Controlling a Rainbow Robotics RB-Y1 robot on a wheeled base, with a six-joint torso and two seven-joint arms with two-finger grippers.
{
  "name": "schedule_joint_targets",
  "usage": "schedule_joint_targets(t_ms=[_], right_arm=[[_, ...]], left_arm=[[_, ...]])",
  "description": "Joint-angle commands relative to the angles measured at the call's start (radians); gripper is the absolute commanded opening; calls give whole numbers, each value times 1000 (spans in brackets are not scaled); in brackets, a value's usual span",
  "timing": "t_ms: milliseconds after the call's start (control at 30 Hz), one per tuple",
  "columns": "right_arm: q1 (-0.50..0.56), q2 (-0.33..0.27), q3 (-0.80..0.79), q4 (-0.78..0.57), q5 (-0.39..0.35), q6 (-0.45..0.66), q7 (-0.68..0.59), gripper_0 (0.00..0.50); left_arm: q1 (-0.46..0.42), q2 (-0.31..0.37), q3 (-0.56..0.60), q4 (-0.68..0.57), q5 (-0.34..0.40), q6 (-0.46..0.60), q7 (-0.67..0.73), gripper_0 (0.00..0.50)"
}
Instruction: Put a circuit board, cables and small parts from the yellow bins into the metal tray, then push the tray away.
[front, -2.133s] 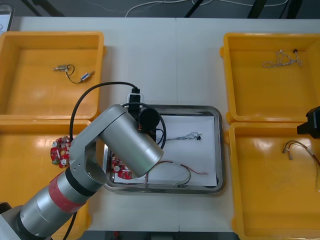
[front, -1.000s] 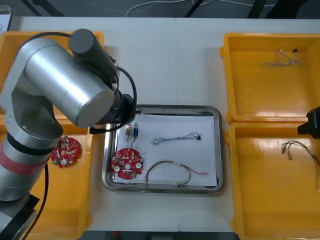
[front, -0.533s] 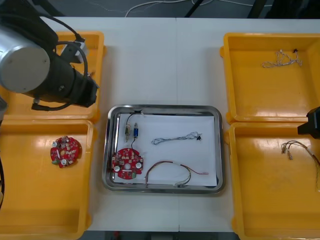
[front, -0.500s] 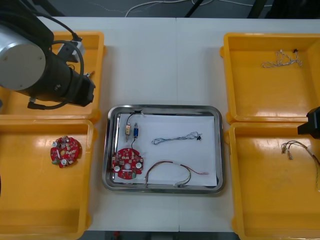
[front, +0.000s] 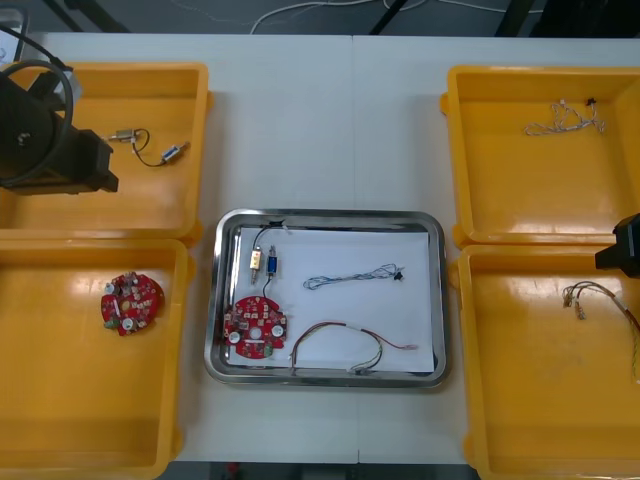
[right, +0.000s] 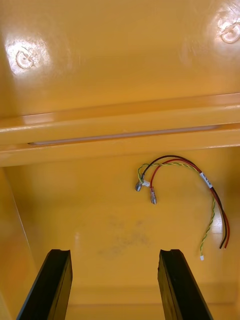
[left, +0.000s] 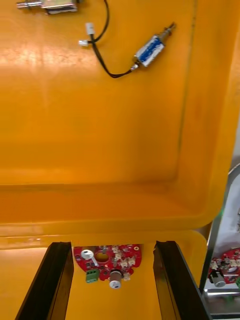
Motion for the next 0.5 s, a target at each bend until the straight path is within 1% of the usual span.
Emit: schedule_joint_targets(t_ms=[33, 233, 500], right_arm=[[11, -39, -30, -15, -7, 3, -46, 500], [11, -39, -30, -15, -7, 3, -46, 500], [11, -39, -30, -15, -7, 3, -46, 500]], left_arm=[[32, 91, 37, -38, 10, 7, -88, 472], [124, 112, 114, -87, 22, 7, -76, 472], [205, 111, 157, -198, 25, 7, -59, 473]])
